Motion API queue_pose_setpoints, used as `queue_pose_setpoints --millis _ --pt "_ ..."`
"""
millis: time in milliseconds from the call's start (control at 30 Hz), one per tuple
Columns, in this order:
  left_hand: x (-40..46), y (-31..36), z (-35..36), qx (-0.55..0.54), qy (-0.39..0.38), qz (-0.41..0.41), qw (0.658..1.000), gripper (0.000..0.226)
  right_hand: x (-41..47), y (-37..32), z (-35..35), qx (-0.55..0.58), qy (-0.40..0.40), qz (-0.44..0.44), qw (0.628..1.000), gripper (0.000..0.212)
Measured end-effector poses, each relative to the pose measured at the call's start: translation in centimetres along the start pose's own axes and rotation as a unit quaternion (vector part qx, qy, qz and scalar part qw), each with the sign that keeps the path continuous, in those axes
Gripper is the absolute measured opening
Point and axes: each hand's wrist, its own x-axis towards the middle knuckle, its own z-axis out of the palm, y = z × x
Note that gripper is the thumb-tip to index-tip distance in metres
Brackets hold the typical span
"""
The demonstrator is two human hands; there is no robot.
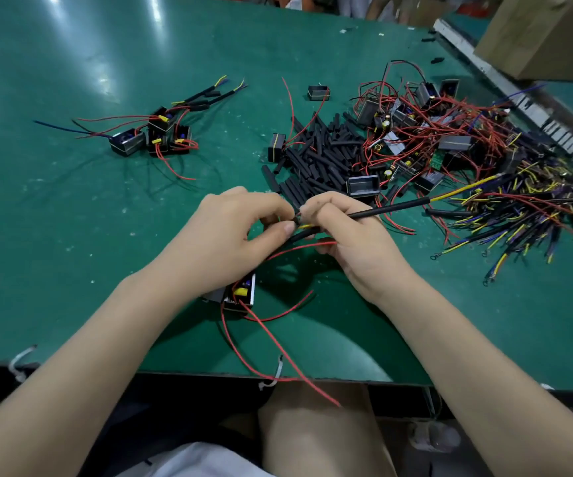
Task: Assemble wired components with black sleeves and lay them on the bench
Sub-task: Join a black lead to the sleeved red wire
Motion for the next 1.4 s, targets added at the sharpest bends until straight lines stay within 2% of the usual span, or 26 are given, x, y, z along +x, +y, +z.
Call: queue_pose_setpoints --millis 67,167,300,433,633,733,1033,1133,1300,1400 --pt "-0.1 0.0 0.3 0.003 -0.002 -0.004 1.0 0.022 0.1 0.0 -0.2 -0.025 -0.011 -0.002 1.0 0.011" --pt "-0.3 -0.2 0.5 -0.017 0.01 -0.017 1.0 0.015 0.1 0.2 -0.4 -0.068 -0.029 0.002 0.997 0.013" --pt "0.0 0.1 0.2 -0.026 0.001 -0.005 1.0 0.013 0.2 0.3 -0.3 -0.02 -0.002 0.021 1.0 0.015" --pt "0.4 0.1 0.2 -0.016 -0.003 -0.009 1.0 0.015 0.1 0.2 -0.3 -0.037 0.022 0.013 0.999 0.013" --pt "0.2 0.1 1.1 -0.017 0.015 -0.03 0.999 0.015 0.2 0.0 -0.7 -0.03 -0.016 0.03 0.999 0.013" --pt "0.4 0.0 0.8 -0.028 0.012 -0.019 0.999 0.013 0.2 0.1 -0.7 0.004 0.0 0.04 0.999 0.016" --pt "0.8 -0.2 0.5 0.002 0.018 0.021 1.0 0.012 -0.2 0.1 -0.4 0.0 0.04 -0.027 0.999 0.019" --pt "1.0 -0.2 0.3 0.011 0.011 0.026 1.0 0.014 -0.3 -0.1 -0.4 0.01 0.035 -0.016 0.999 0.022" --pt "0.9 -0.2 0.7 0.007 0.019 -0.017 1.0 0.017 -0.3 -0.5 -0.7 -0.014 0.02 -0.003 1.0 0.028" --pt "0.6 -0.1 1.0 0.013 0.032 -0.036 0.999 0.017 -0.1 -0.5 -1.1 -0.035 0.016 -0.011 0.999 0.02"
